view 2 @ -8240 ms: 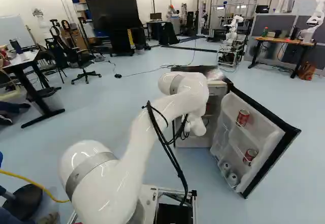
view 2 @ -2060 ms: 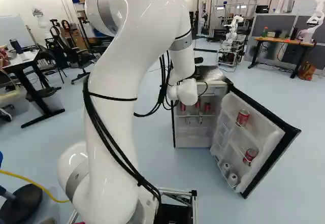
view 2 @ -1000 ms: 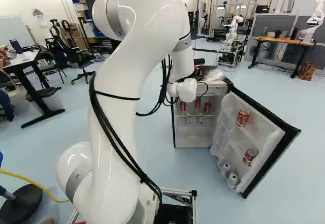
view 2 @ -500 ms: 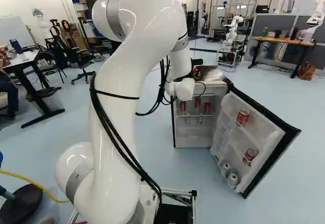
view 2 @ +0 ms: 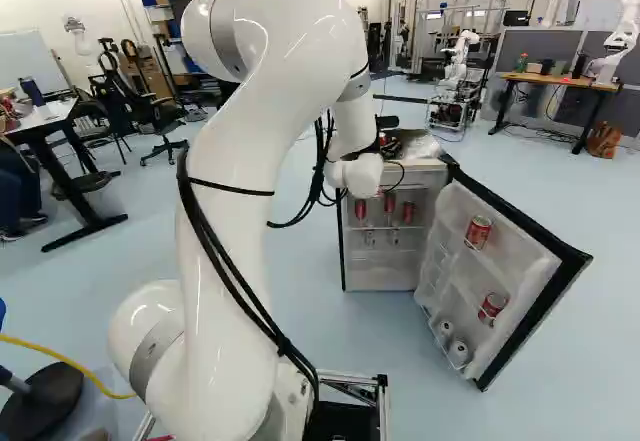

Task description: Grab a drink from the fridge

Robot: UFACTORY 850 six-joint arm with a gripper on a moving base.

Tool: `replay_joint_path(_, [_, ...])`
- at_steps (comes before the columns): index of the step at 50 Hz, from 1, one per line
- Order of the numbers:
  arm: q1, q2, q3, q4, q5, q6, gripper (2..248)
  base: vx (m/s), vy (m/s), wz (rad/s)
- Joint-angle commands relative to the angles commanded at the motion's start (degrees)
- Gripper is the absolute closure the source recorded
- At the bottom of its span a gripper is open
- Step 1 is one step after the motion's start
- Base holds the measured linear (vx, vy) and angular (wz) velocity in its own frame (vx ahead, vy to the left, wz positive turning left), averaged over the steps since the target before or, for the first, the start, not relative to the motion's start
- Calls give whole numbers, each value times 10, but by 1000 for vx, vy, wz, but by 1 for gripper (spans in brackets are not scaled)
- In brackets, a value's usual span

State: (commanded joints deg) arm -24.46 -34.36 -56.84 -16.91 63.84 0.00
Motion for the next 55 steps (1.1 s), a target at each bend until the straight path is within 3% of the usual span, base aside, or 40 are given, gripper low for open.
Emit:
replay_joint_path(5, [0,0,0,0,0,0,56,0,0,0])
replay_joint_path(6, [0,0,0,0,0,0,20,0,0,0])
replay_joint_path(10, [-1,5,6,0,0,0,20,0,0,0])
replay_joint_path(11, [-2,7,9,0,0,0,3,0,0,0])
replay_joint_path(35, [-19,87,82,0,0,0,3,0,0,0])
replay_joint_path(55, [-50,136,115,0,-6,0,3,0,0,0])
